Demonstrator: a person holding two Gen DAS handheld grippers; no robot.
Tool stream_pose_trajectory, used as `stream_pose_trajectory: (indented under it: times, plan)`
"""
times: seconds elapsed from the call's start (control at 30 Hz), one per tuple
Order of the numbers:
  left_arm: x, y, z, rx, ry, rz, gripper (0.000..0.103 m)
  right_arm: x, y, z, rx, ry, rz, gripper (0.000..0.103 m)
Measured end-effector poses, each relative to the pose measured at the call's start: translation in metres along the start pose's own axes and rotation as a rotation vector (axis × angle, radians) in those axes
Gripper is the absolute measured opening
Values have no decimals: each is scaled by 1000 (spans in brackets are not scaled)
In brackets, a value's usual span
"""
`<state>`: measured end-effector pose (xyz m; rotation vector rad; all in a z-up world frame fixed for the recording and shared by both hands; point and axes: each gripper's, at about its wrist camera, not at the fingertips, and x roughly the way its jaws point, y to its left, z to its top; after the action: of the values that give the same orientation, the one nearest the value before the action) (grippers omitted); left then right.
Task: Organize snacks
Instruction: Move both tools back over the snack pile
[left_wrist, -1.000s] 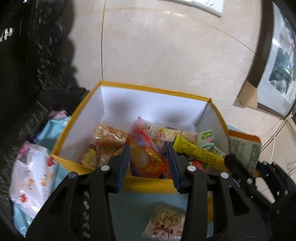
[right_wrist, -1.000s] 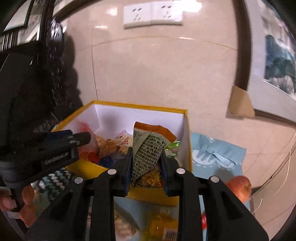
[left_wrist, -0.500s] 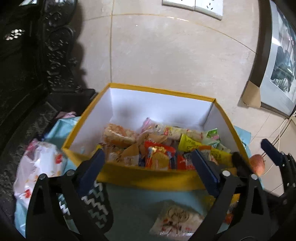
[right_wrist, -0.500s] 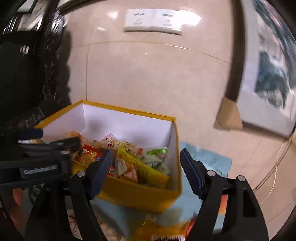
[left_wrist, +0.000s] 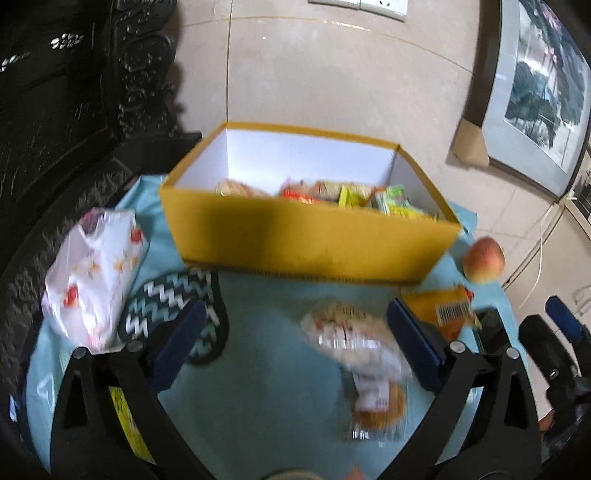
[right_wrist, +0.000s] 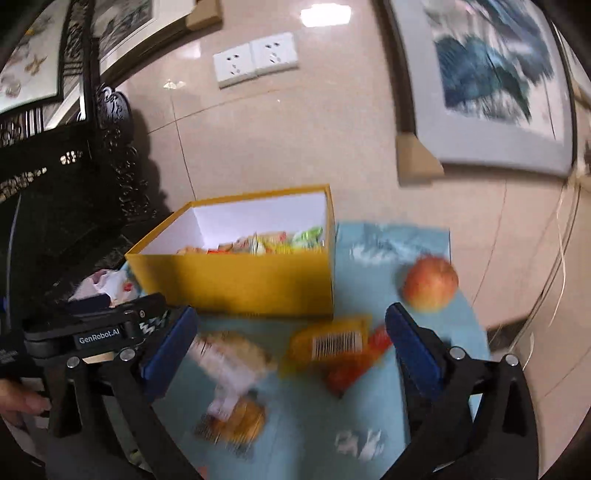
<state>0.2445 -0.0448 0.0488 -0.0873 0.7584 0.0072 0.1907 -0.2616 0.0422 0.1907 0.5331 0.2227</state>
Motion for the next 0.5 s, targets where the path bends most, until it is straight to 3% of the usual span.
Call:
stream_pose_trajectory:
  times: [0.27,0.5]
  plan:
    - [-19,13,-51,-42,-31,25,100,4,-38,-43,230,116,-4,102]
    - [-17,38,-90,-48,34,74,100,27,3,-67,70,226,-37,102]
